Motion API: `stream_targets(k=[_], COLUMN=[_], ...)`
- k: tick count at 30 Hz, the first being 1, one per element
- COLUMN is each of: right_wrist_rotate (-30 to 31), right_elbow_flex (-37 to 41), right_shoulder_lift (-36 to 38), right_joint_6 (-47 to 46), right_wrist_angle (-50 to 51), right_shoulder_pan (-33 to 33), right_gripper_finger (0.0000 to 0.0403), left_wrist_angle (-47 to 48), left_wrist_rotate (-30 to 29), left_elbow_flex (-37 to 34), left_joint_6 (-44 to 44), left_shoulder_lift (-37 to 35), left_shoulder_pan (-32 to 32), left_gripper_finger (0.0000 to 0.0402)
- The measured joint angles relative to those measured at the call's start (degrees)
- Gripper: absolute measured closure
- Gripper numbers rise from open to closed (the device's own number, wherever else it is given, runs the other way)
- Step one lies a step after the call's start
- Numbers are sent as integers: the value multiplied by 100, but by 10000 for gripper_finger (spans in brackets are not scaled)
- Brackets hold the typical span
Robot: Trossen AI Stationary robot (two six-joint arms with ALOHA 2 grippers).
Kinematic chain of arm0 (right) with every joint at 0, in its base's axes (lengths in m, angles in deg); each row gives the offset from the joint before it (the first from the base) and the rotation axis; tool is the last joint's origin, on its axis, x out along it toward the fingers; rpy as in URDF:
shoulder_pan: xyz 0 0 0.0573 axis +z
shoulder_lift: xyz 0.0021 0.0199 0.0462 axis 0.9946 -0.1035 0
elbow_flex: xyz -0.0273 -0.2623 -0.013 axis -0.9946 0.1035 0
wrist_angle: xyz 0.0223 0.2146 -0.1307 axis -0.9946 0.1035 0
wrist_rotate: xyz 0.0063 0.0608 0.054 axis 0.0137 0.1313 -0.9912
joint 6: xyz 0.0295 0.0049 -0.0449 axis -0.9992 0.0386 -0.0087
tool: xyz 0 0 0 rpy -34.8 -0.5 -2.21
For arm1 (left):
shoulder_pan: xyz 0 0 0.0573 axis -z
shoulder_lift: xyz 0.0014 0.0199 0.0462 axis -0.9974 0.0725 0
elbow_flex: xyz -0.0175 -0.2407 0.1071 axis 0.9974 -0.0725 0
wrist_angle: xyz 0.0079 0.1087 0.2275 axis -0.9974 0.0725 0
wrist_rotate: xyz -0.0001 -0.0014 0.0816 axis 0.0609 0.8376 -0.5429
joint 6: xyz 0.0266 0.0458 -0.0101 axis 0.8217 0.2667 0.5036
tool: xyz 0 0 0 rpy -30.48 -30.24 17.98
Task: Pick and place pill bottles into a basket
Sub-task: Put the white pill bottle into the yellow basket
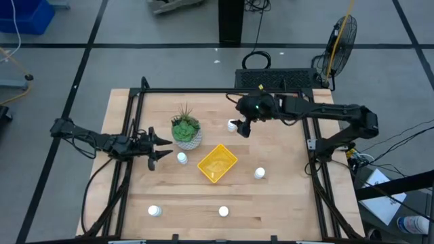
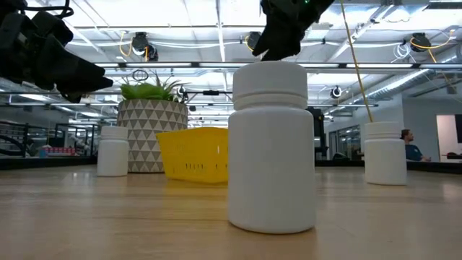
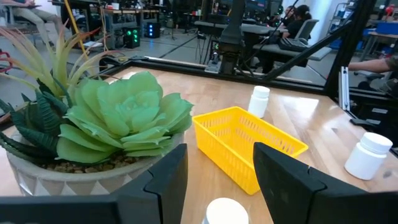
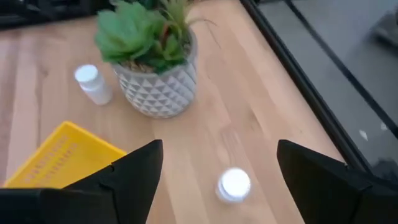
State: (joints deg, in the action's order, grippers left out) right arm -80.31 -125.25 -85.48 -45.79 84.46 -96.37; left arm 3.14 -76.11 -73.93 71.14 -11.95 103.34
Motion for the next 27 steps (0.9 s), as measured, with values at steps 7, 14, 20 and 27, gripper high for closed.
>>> stream_targets(k=[7,14,20,27], right_wrist_rotate=[154,161,149,133], right_elbow_flex=[-757,-753,-751,-746], right_shoulder_lift=[-546,-1129,-1662,-2113], right_joint_6=[-39,3,181,257], right_wrist_angle=[1244,1372,1129,952], right_shoulder_pan=[-315,-561,-572,-563], right_gripper_finger=[99,103,103,103], left_wrist_angle=[0,0,0,0], left_wrist_rotate=[0,0,0,20], left_elbow_flex=[0,0,0,0], left_joint_6=[16,15,14,-19], left_shoulder_lift=[0,2,2,2], left_shoulder_pan=[-1,0,0,-2], left_gripper_finger=[215,215,215,215])
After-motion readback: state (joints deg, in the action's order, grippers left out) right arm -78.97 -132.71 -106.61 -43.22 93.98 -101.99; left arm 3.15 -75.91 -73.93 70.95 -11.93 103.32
